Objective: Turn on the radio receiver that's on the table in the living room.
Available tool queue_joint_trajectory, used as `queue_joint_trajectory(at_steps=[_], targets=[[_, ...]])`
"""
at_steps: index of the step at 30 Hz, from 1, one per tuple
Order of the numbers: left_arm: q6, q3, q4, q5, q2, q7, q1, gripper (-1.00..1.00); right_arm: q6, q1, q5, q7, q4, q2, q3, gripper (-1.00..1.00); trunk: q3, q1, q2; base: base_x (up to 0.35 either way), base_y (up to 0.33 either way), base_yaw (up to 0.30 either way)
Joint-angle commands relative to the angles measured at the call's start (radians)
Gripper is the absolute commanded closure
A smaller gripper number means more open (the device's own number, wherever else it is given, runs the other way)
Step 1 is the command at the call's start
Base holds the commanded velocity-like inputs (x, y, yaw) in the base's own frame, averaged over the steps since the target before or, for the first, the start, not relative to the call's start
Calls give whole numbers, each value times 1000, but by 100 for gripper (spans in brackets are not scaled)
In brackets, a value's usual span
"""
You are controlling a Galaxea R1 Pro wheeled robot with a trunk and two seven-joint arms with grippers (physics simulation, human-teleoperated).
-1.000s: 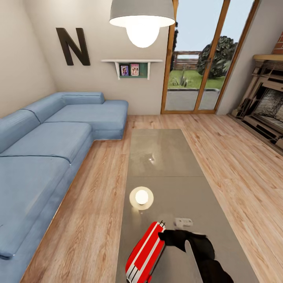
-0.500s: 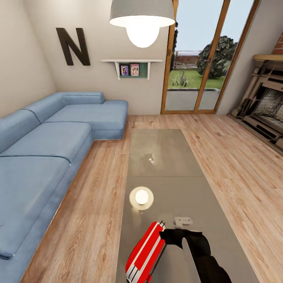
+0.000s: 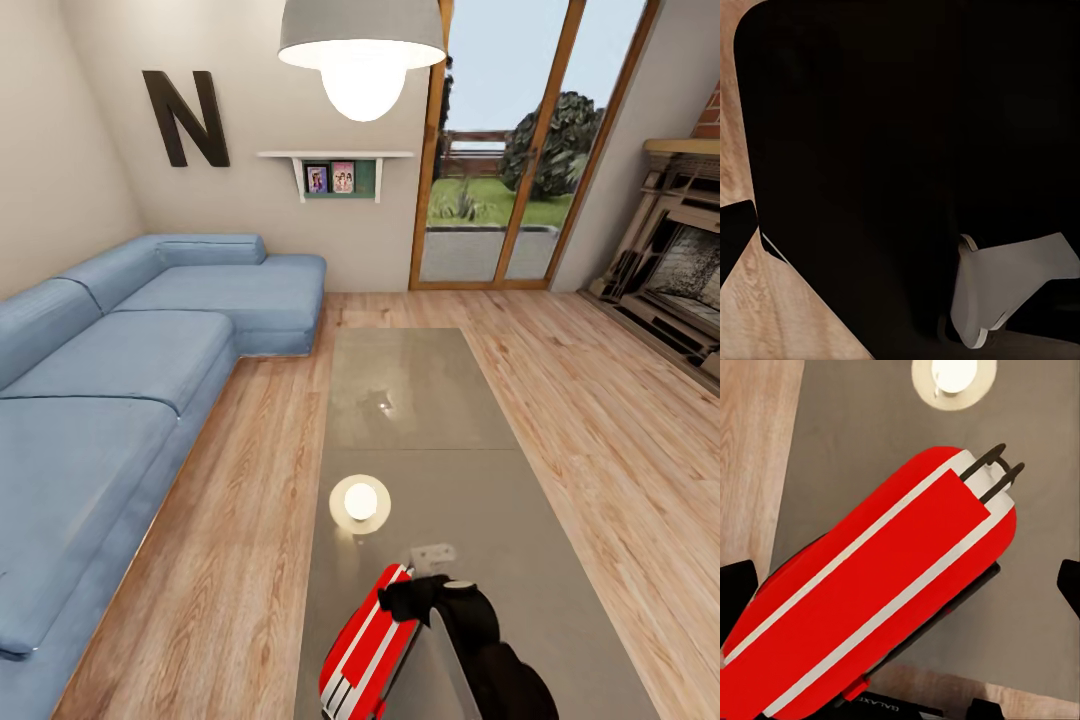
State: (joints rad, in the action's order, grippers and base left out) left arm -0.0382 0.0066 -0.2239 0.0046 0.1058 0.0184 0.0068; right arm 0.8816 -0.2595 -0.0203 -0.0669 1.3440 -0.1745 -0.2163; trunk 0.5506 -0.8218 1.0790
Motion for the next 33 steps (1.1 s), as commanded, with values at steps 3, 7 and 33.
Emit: queue_joint_trajectory(at_steps=[3, 7, 33], targets=[[0, 0, 0, 0, 0, 0, 0, -100, -4, -4, 0, 0, -16, 0, 0, -100, 0, 0, 0, 0, 0, 0], [0, 0, 0, 0, 0, 0, 0, -100, -28, -7, 0, -4, -27, 0, 0, -100, 0, 0, 0, 0, 0, 0], [0, 1, 0, 0, 1, 0, 0, -100, -225, -103, -253, -79, -258, 0, 8, -100, 0, 0, 0, 0, 0, 0]])
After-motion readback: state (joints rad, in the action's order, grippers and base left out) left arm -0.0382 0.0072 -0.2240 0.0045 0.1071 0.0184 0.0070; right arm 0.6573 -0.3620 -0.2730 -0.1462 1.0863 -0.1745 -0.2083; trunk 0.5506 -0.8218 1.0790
